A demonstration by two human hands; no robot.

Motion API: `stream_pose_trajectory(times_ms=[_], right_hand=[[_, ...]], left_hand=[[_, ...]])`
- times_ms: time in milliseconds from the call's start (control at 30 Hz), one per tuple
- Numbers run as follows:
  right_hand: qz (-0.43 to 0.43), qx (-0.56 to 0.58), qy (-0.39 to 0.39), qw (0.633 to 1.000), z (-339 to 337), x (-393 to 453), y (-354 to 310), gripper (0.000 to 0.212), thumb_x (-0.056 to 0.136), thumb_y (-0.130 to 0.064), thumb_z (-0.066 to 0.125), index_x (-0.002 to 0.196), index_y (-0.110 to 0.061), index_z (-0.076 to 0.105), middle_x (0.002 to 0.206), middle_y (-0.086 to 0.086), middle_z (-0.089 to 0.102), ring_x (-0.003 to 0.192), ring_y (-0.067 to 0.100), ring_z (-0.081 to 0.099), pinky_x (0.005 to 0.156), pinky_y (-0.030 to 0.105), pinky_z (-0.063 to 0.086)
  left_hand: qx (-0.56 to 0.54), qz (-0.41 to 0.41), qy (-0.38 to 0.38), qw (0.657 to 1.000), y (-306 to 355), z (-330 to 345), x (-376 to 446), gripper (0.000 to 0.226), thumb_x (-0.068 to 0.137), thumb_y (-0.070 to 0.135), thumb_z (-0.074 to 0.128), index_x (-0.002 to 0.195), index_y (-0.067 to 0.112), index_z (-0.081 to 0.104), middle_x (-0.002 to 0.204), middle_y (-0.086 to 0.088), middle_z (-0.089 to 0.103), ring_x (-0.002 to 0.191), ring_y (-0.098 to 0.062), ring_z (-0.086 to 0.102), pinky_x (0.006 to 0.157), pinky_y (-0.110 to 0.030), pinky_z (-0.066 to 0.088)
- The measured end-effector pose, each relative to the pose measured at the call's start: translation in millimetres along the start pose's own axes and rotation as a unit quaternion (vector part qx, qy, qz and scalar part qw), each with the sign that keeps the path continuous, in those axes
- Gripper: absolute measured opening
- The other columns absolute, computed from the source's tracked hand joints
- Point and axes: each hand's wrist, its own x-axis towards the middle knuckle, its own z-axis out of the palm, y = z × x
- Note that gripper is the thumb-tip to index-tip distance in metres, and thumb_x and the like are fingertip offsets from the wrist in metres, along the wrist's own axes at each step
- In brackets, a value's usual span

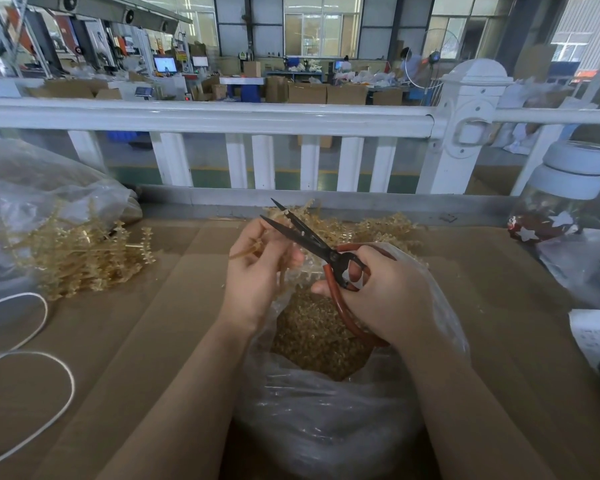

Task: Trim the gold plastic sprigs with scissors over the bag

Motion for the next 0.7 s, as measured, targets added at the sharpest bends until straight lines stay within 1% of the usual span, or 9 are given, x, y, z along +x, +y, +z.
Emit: stream_pose_trajectory(times_ms=[133,167,233,300,367,467,533,600,700], right_hand=[[0.003,0.004,0.0,1.0,-1.4,0.2,-0.1,0.057,0.072,-0.082,0.057,0.096,-0.032,0.068,0.076,-0.023,0.052,0.067,-0.01,0.046,0.069,-0.001,0.037],[0.004,0.004,0.0,1.0,-2.0,0.4,-0.5,0.056,0.072,-0.083,0.056,0.095,-0.033,0.065,0.074,-0.025,0.049,0.067,-0.011,0.045,0.066,-0.001,0.037],[0.005,-0.001,-0.004,1.0,-2.9,0.7,-1.5,0.053,0.071,-0.085,0.053,0.095,-0.038,0.058,0.074,-0.028,0.047,0.067,-0.013,0.043,0.055,0.003,0.035],[0.008,-0.008,-0.01,1.0,-2.1,2.1,-0.9,0.053,0.071,-0.086,0.053,0.094,-0.038,0.053,0.078,-0.026,0.051,0.07,-0.011,0.045,0.055,0.005,0.03],[0.009,-0.011,-0.009,1.0,-1.0,3.3,0.9,0.056,0.071,-0.085,0.054,0.094,-0.034,0.056,0.082,-0.022,0.055,0.073,-0.005,0.049,0.058,0.006,0.033],[0.004,-0.023,-0.007,1.0,-0.7,3.9,2.3,0.059,0.072,-0.085,0.055,0.094,-0.03,0.056,0.084,-0.018,0.056,0.077,0.003,0.052,0.062,0.011,0.04],[0.007,-0.025,-0.01,1.0,-0.9,4.5,2.3,0.059,0.072,-0.084,0.057,0.093,-0.029,0.056,0.084,-0.018,0.056,0.078,0.004,0.053,0.065,0.014,0.045],[0.015,-0.02,-0.016,1.0,-1.1,5.0,2.6,0.06,0.072,-0.084,0.057,0.094,-0.029,0.056,0.084,-0.018,0.056,0.079,0.004,0.054,0.068,0.019,0.05],[0.026,-0.02,-0.021,0.999,-0.8,5.1,2.7,0.064,0.069,-0.087,0.053,0.094,-0.028,0.057,0.083,-0.018,0.057,0.078,0.003,0.054,0.069,0.021,0.052]], left_hand=[[0.021,0.02,-0.002,1.0,1.0,-0.6,-0.7,0.015,0.098,0.01,0.058,0.09,0.015,0.07,0.074,0.002,0.067,0.065,-0.01,0.06,0.062,-0.02,0.049],[0.023,0.025,-0.003,0.999,1.1,-0.5,-0.5,0.019,0.098,0.008,0.058,0.088,0.019,0.071,0.074,0.005,0.067,0.066,-0.008,0.06,0.064,-0.019,0.049],[0.027,0.028,-0.009,0.999,2.2,-0.4,-0.7,0.025,0.096,0.007,0.06,0.085,0.024,0.074,0.079,0.007,0.07,0.073,-0.007,0.062,0.07,-0.02,0.049],[0.024,0.025,-0.019,0.999,3.6,-0.4,-1.2,0.024,0.093,0.006,0.061,0.086,0.023,0.076,0.089,0.002,0.074,0.082,-0.011,0.066,0.078,-0.023,0.051],[0.02,0.024,-0.028,0.999,5.3,0.3,-2.0,0.025,0.09,0.005,0.062,0.085,0.024,0.078,0.09,0.001,0.076,0.084,-0.012,0.068,0.078,-0.021,0.052],[0.012,0.014,-0.02,1.0,6.3,0.2,-1.7,0.03,0.09,0.0,0.062,0.082,0.024,0.079,0.087,0.003,0.076,0.081,-0.009,0.069,0.074,-0.018,0.051],[0.013,0.008,-0.012,1.0,5.7,-0.5,-1.3,0.031,0.089,-0.003,0.062,0.082,0.022,0.079,0.087,0.0,0.077,0.083,-0.012,0.069,0.075,-0.021,0.052],[0.022,0.005,-0.009,1.0,5.7,-0.8,-1.2,0.027,0.088,-0.004,0.063,0.083,0.018,0.079,0.089,-0.004,0.077,0.084,-0.016,0.07,0.076,-0.023,0.053],[0.023,0.001,-0.01,1.0,6.1,-1.1,-1.7,0.022,0.087,-0.004,0.064,0.081,0.012,0.077,0.083,-0.004,0.075,0.077,-0.014,0.068,0.072,-0.021,0.053]])
